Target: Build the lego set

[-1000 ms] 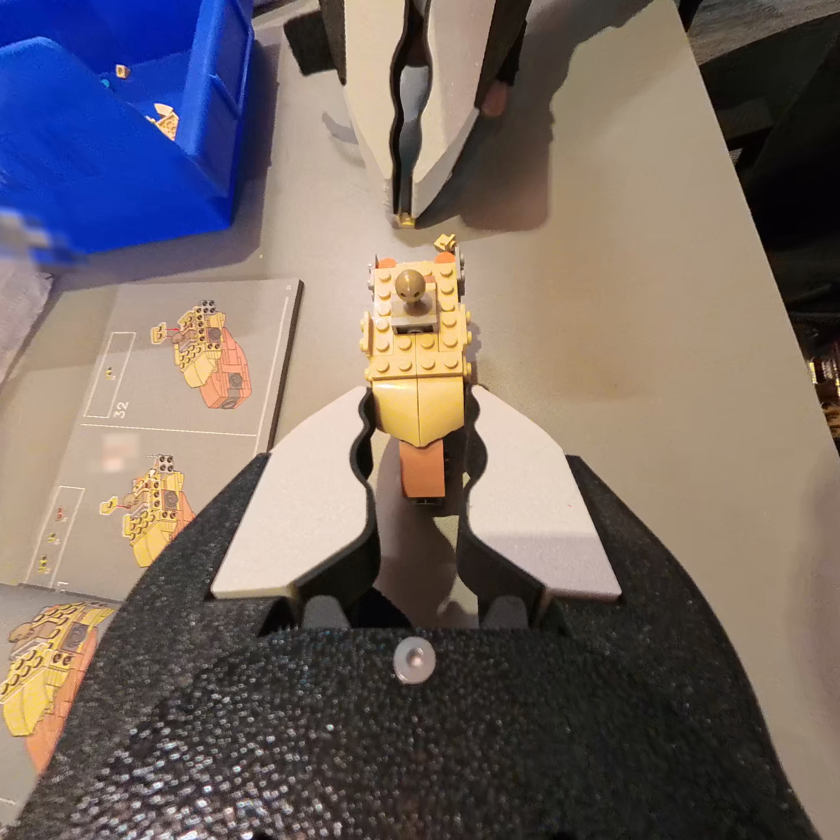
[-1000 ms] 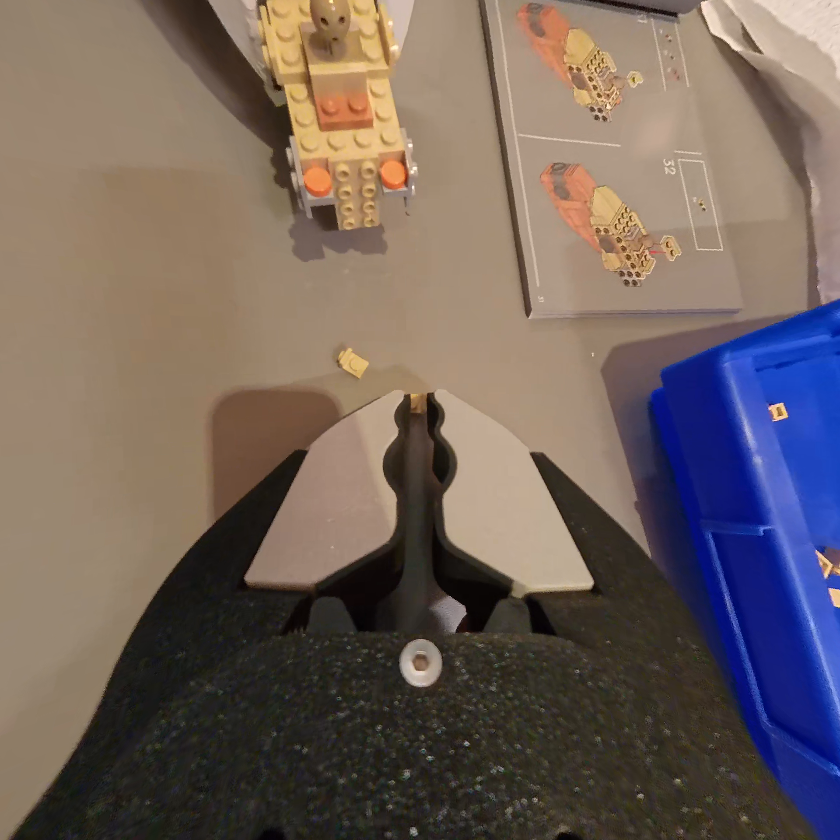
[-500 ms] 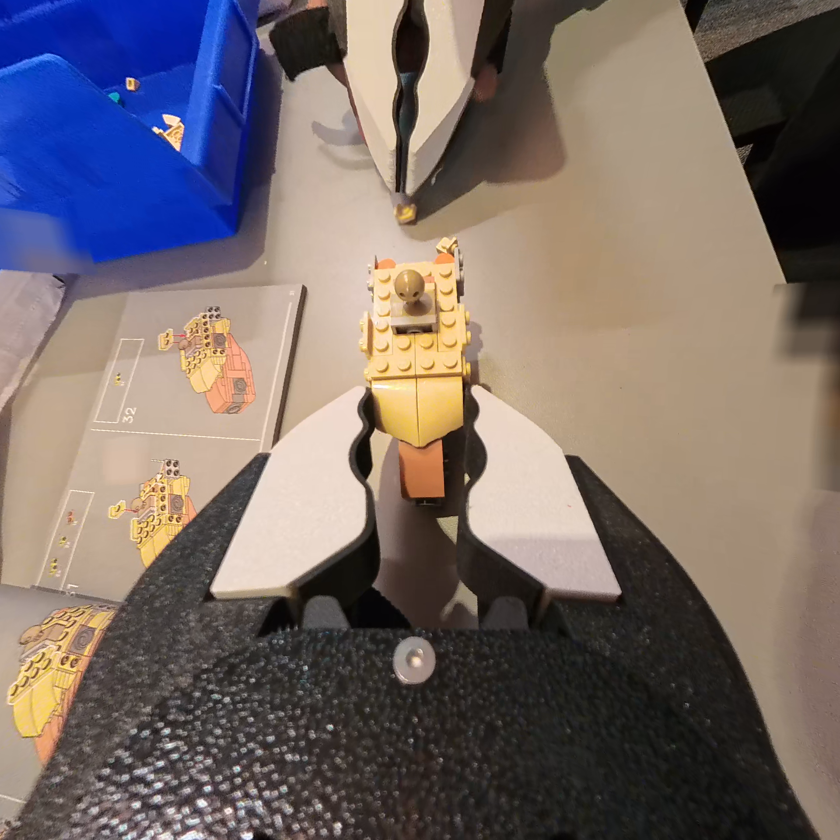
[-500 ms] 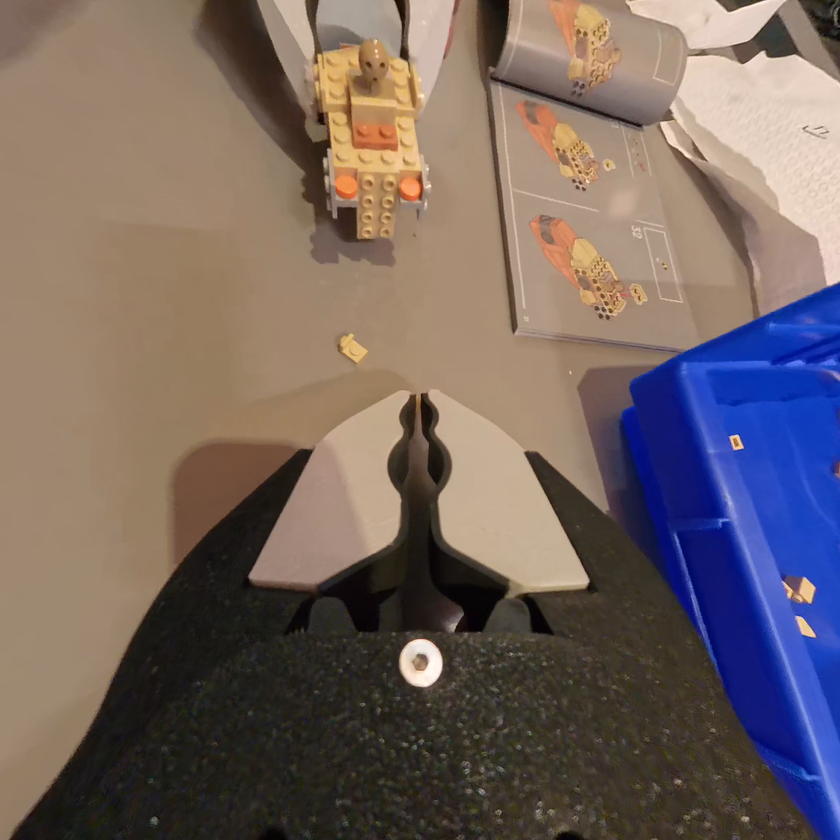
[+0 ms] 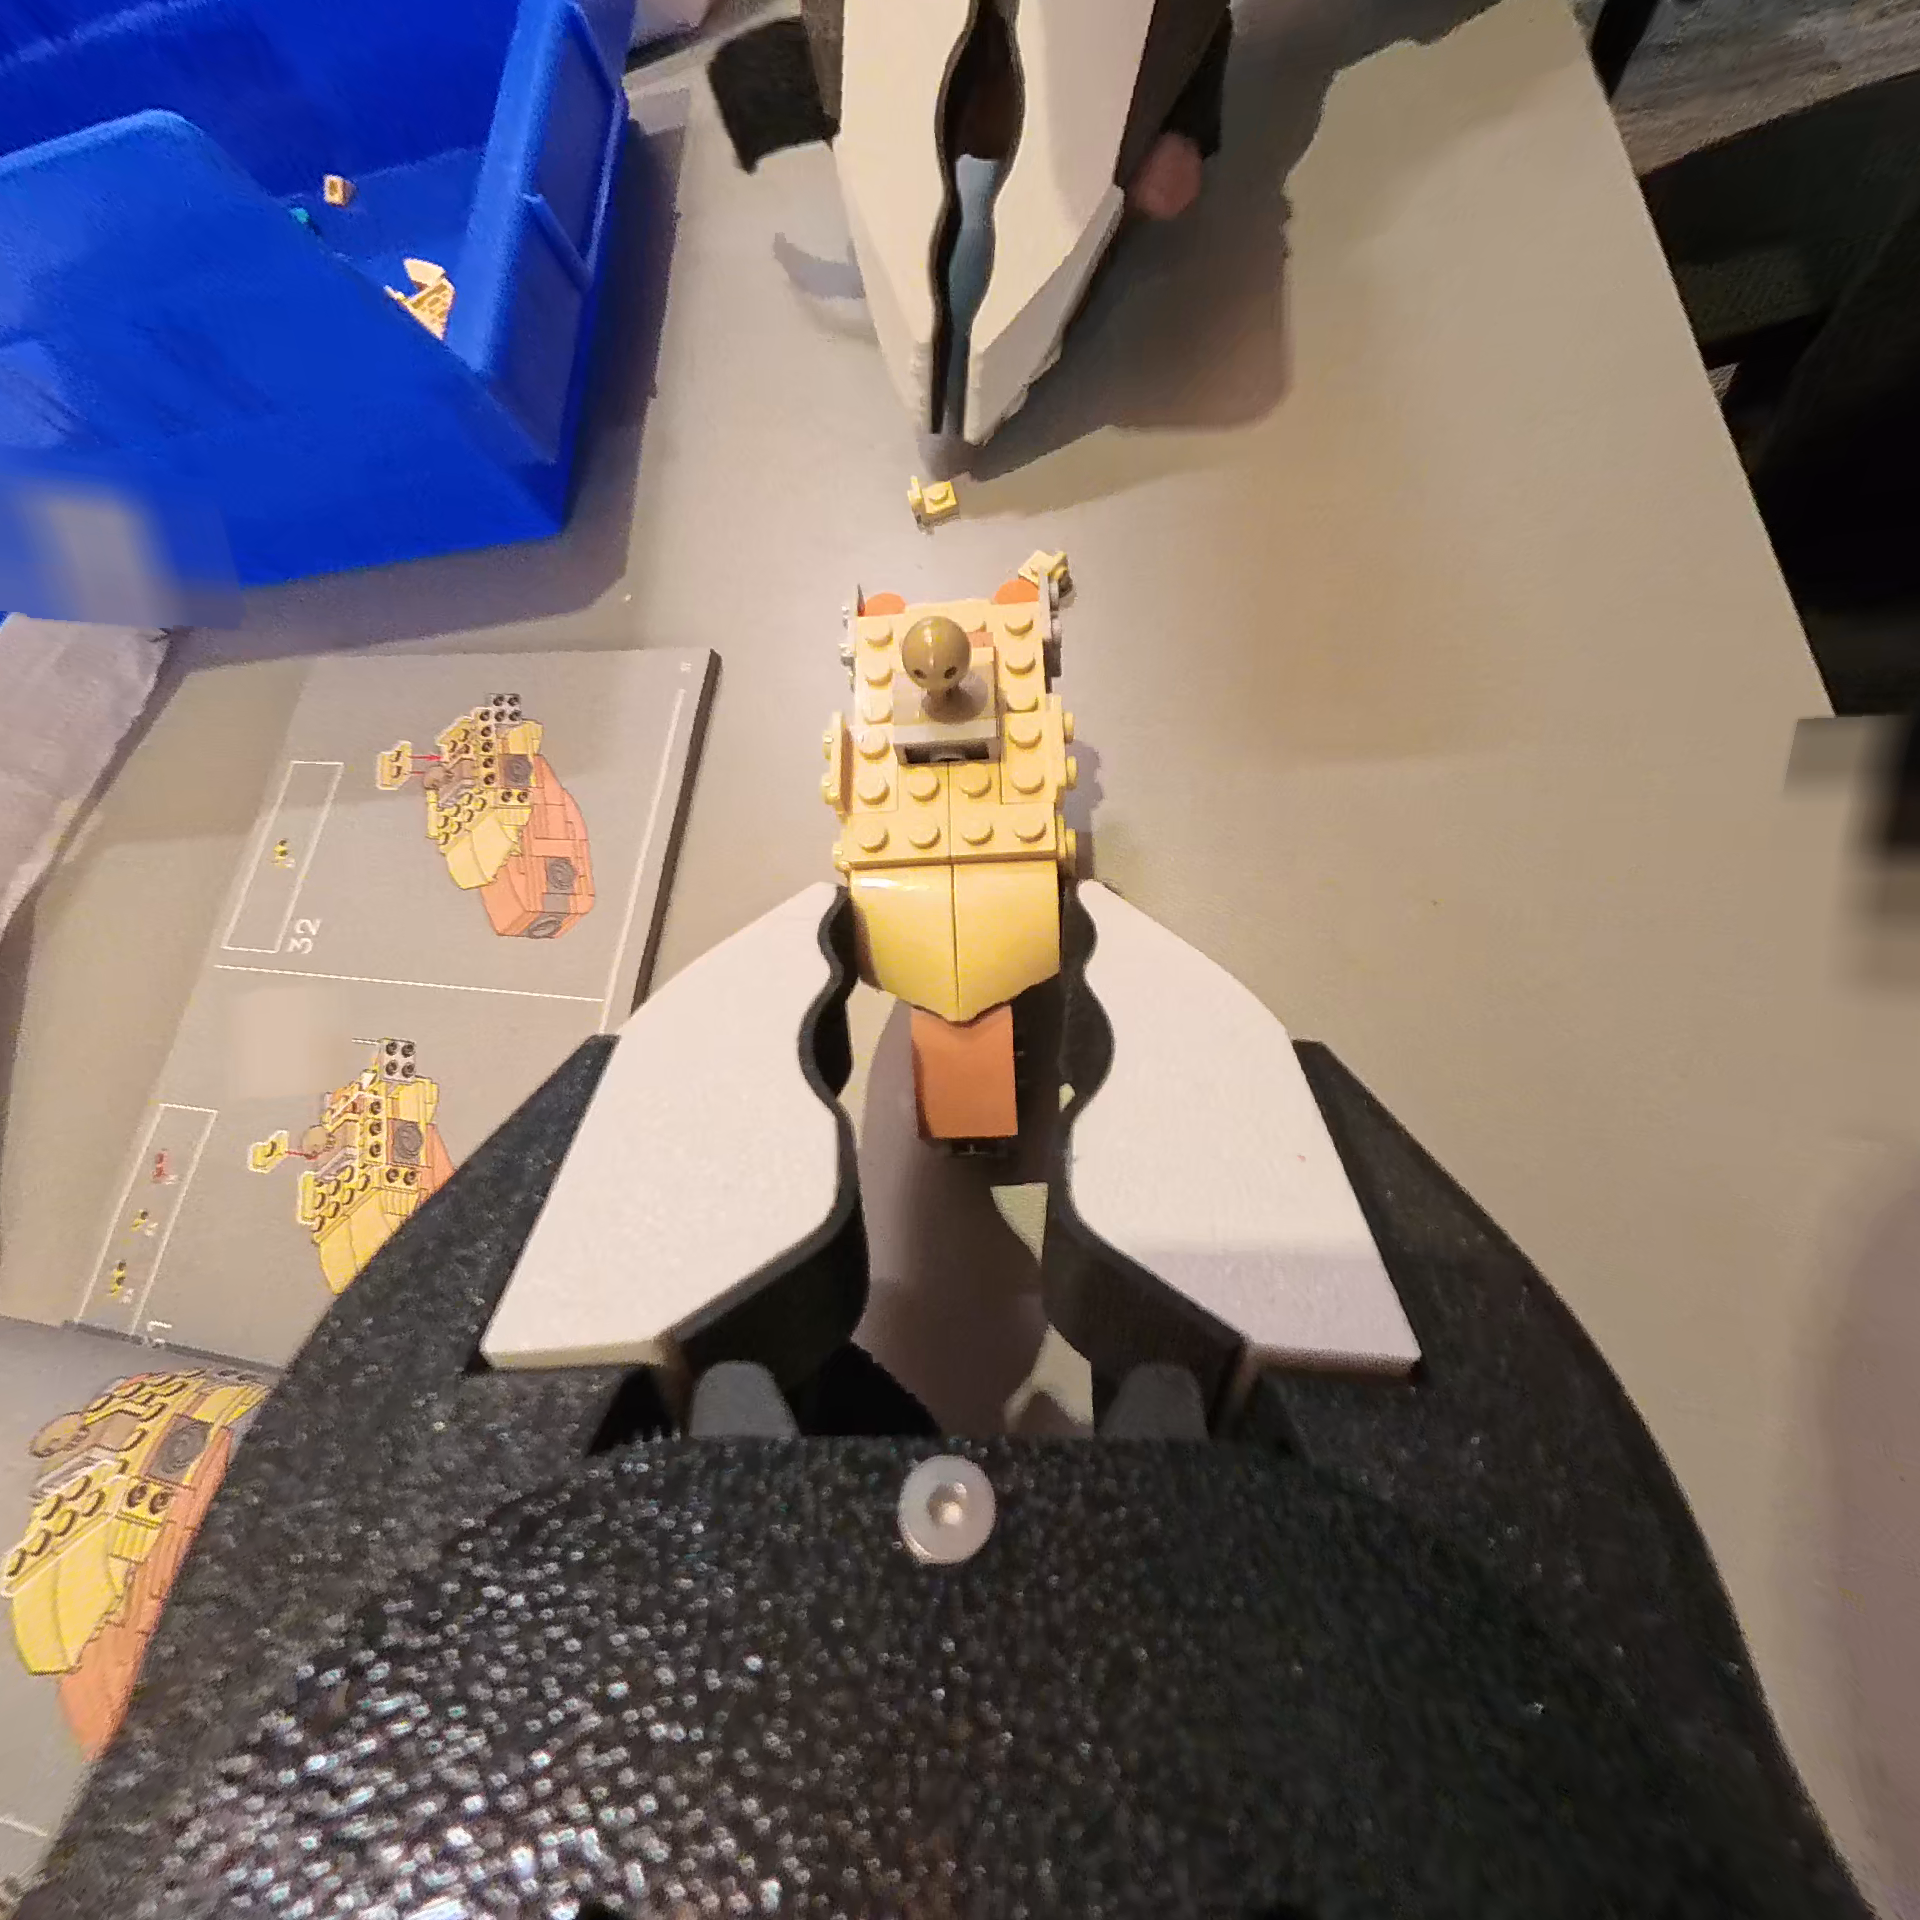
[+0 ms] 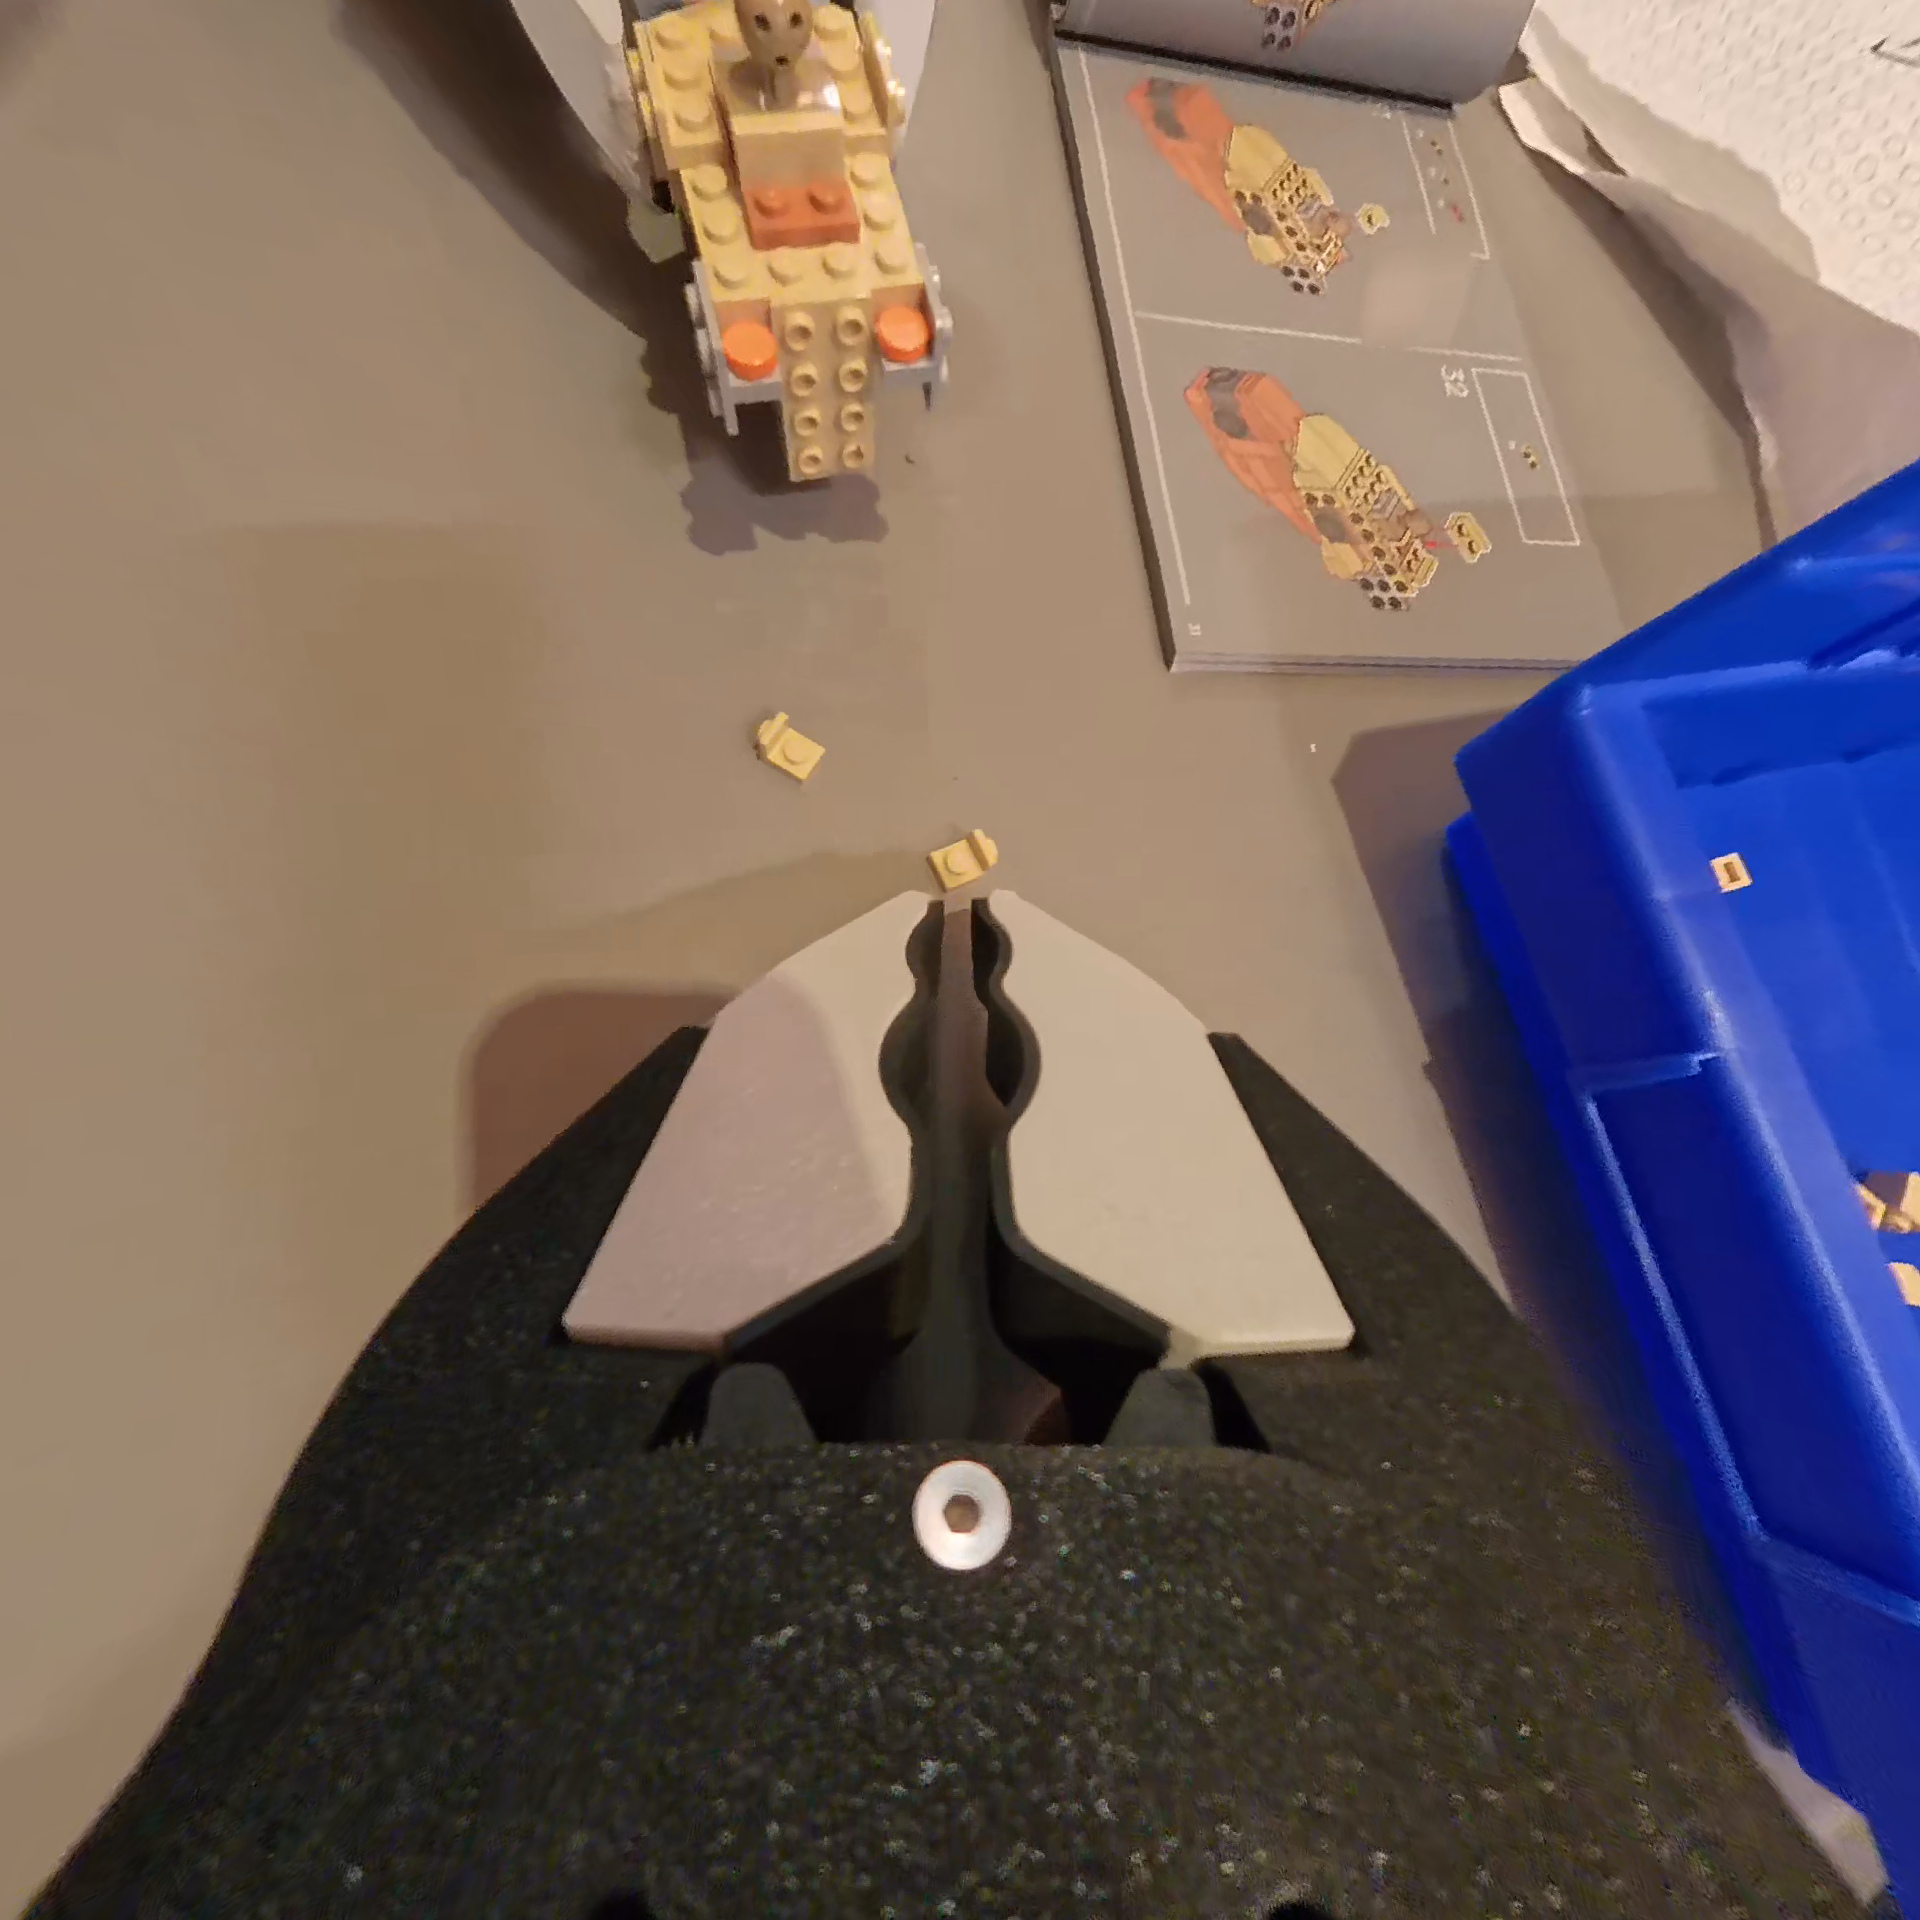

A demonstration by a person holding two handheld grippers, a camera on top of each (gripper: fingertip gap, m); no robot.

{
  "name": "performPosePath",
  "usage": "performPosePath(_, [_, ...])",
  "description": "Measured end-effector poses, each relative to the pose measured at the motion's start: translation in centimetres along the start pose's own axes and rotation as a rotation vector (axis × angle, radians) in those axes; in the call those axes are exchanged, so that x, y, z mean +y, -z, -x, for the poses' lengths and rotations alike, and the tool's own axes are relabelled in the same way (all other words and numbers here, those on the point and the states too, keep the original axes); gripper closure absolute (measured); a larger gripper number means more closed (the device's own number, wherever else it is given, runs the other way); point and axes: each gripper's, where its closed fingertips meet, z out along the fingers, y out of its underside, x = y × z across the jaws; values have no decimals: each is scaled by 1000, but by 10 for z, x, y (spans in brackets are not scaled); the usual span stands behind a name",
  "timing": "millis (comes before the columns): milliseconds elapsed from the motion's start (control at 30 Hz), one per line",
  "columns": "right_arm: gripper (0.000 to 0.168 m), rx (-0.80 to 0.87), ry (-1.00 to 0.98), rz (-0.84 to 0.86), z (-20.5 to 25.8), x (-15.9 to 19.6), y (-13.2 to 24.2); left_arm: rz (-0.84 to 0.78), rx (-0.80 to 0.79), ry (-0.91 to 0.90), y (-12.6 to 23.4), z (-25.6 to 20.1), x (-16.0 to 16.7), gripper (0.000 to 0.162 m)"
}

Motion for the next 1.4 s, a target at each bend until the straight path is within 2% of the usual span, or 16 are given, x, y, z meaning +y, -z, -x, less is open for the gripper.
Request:
performPosePath(433, [162,17,-98,14,-1,-1,-1,-21,-11,36,-2,4,0,125])
performPosePath(700, [160,145,-199,-30,-22,-6,6,-24,-12,41,-2,5,0,125])
performPosePath(867, [168,174,-154,4,-20,-1,7,-27,-14,43,-3,5,-1,125])
performPosePath(1400, [166,98,-111,31,-7,-4,-7,-21,-26,25,-3,4,-1,125])
